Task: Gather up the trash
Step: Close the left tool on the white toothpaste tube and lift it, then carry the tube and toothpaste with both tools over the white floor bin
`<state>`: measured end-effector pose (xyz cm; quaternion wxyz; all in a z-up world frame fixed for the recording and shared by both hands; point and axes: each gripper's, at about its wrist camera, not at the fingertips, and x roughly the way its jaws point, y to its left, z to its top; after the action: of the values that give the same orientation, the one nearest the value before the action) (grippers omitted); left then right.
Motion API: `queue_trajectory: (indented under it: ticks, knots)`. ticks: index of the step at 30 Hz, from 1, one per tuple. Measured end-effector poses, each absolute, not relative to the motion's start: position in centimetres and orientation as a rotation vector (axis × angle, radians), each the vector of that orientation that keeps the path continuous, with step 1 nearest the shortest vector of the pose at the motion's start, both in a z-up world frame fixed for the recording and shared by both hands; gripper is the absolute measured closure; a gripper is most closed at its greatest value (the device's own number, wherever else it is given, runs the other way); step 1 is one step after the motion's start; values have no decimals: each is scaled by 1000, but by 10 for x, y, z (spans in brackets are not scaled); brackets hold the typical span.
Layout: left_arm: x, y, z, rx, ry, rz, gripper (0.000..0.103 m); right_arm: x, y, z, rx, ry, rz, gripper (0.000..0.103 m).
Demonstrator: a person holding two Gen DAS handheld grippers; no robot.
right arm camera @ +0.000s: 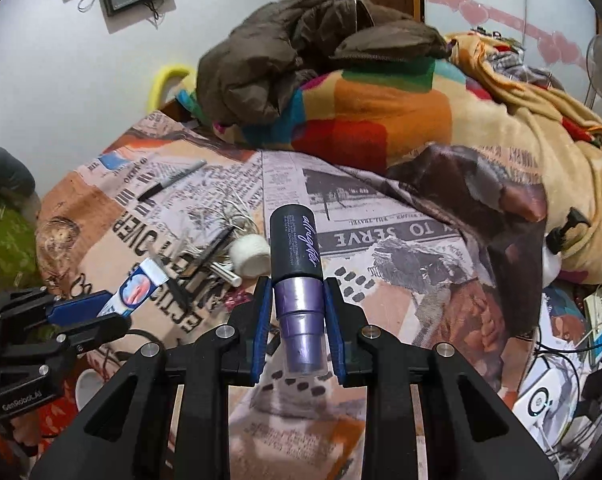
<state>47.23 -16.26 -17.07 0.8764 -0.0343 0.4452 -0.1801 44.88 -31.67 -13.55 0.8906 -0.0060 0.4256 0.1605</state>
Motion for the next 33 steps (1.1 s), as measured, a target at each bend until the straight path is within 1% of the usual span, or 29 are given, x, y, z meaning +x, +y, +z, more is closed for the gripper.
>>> queue_trajectory:
  ticks: [7,16,24,33]
  knots:
    - [452,-156,-137,-72,883,-348,78,423,-313,-107,-2,848,362,80]
    - [407,-107,-96,-109,818,-264,78,382,-280,-67,-26,787,419,80]
    - [352,-39,-72,-143,771,-156,78,343,-226,-36,-55,733,506,80]
    - [283,52,-61,-206,725,-11,78,306,-142,-26,-125,702,640,80]
